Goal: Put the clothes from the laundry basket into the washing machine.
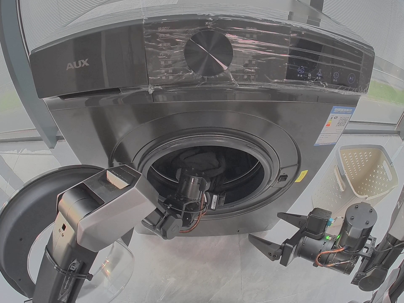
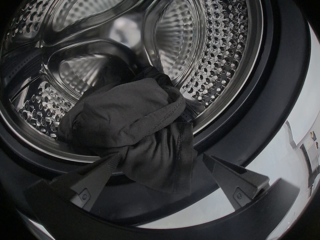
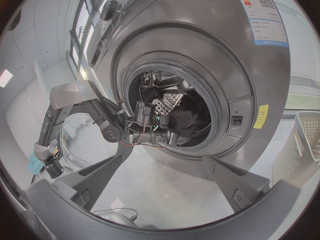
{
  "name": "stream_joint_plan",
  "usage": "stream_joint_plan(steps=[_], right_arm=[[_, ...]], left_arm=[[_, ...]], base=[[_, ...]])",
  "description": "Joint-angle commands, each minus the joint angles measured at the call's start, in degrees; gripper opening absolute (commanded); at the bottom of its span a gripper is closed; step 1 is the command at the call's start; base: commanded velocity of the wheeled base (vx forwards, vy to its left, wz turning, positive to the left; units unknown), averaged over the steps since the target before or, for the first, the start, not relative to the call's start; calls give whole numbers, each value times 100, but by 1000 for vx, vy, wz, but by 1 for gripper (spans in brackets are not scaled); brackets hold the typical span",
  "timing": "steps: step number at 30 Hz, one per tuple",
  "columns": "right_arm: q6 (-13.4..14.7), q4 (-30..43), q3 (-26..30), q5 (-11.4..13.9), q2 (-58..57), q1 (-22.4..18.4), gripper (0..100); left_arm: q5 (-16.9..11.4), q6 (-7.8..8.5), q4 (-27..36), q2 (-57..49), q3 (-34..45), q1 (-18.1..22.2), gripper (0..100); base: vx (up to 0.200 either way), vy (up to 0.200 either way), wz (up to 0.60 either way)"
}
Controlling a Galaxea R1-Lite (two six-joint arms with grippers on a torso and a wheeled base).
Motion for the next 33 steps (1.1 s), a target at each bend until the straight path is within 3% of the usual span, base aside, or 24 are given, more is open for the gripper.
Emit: stream_joint_plan(steps=[1, 3, 4, 17, 24, 33], right_arm=[[1, -3, -8, 0, 3, 4, 100], [1, -3, -8, 0, 3, 4, 100], [1, -3, -8, 0, 3, 4, 100], [1, -3, -16, 0, 12, 4, 100], [1, -3, -16, 0, 12, 4, 100], [1, -3, -16, 0, 3, -5, 100]], left_arm=[[6, 2, 4, 158, -59, 11, 100], [15, 29, 4, 202, -77, 20, 100], [6, 55, 4, 237, -103, 29, 0], [85, 37, -198, 254, -604, 125, 0], [191, 20, -540, 421, -1334, 222, 0], [560, 46, -602, 1142, -2678, 372, 0]], base=[[0, 0, 0], [0, 0, 0], [0, 0, 0], [0, 0, 0], [0, 0, 0], [0, 0, 0]])
